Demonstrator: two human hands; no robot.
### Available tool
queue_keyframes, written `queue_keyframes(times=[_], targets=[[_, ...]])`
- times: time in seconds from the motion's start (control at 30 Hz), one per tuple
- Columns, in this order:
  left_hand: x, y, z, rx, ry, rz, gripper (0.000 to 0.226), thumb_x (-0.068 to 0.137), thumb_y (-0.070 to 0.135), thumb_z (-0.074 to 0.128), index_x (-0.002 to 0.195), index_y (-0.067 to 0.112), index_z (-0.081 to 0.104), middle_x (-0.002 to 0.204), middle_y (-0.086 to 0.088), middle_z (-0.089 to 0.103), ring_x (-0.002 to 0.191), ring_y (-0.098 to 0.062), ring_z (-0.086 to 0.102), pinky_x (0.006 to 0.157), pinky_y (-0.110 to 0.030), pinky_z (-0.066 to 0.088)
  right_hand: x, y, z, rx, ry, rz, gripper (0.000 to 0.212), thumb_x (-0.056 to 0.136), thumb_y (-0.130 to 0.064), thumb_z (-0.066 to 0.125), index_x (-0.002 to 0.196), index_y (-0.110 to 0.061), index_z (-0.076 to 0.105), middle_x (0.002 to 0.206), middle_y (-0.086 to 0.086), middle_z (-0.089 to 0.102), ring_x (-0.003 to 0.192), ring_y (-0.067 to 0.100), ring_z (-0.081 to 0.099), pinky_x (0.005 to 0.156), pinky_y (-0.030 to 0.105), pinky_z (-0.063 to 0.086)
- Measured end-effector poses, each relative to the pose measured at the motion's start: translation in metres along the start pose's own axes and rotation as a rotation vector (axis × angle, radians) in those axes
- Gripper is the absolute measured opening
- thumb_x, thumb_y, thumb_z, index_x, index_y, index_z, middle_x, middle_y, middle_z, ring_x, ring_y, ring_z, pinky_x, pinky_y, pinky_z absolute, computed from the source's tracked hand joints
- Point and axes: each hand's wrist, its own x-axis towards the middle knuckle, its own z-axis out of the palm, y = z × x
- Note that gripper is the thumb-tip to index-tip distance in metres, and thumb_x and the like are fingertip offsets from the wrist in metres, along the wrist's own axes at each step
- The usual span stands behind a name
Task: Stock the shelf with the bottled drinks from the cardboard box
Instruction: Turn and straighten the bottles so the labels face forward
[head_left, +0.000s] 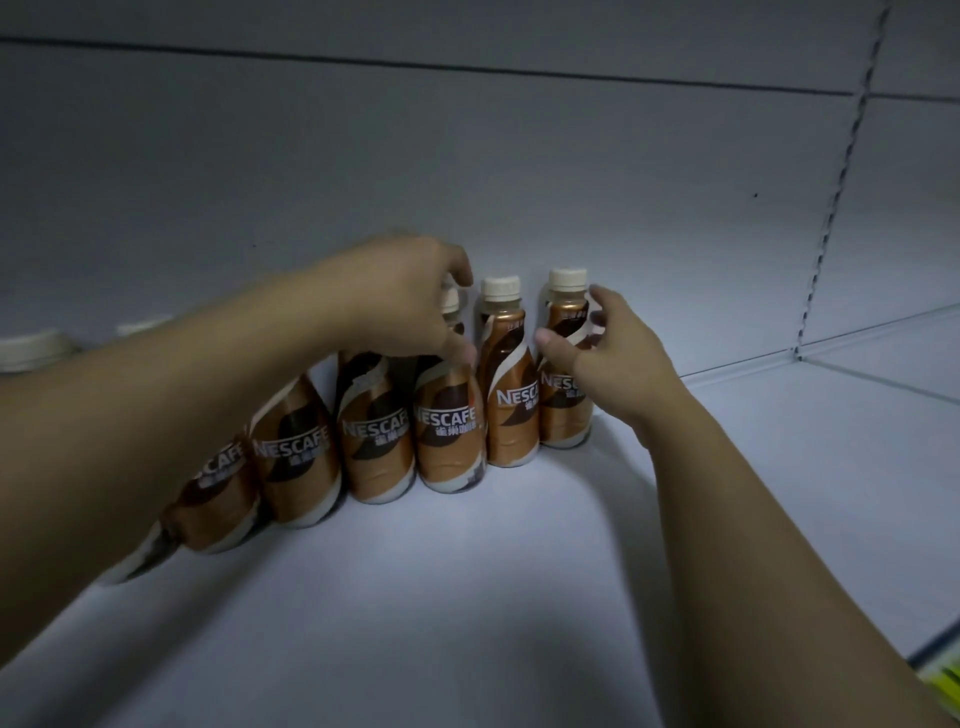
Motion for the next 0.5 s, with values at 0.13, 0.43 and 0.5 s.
queue_keyframes(times=[0.13, 0.43, 0.5], targets=[[-0.007, -0.005, -0.003, -0.013, -0.040, -0.019, 0.063, 0.064, 0.046, 0.081, 0.116, 0.024, 0.052, 0.102, 0.001, 0.063, 0.086, -0.019, 0.058, 0.072, -0.034, 0.050, 0.000, 0.001, 0.005, -0.021, -0.109, 0.008, 0.113, 0.061, -0.039, 0.089, 0.150, -0.024, 0.021, 0.144, 0.002, 0.047, 0.130, 0.026, 0.047, 0.105, 0.044, 0.042], [-0.002, -0.003, 0.011, 0.022, 0.093, -0.122, 0.054, 0.061, 0.048, 0.083, 0.097, 0.020, 0.054, 0.080, 0.001, 0.059, 0.069, -0.017, 0.055, 0.055, -0.030, 0.044, 0.000, 0.004, 0.010, -0.052, -0.104, 0.015, 0.119, 0.063, -0.033, 0.089, 0.153, -0.026, 0.011, 0.147, 0.003, 0.046, 0.132, 0.029, 0.047, 0.107, 0.047, 0.041], [-0.002, -0.001, 0.014, 0.053, 0.110, -0.133, 0.053, 0.064, 0.047, 0.082, 0.099, 0.018, 0.053, 0.083, -0.002, 0.059, 0.072, -0.020, 0.056, 0.058, -0.033, 0.045, -0.001, 0.003, 0.012, -0.043, -0.100, 0.009, 0.118, 0.064, -0.032, 0.089, 0.153, -0.026, 0.012, 0.147, 0.003, 0.045, 0.133, 0.030, 0.045, 0.108, 0.049, 0.040]])
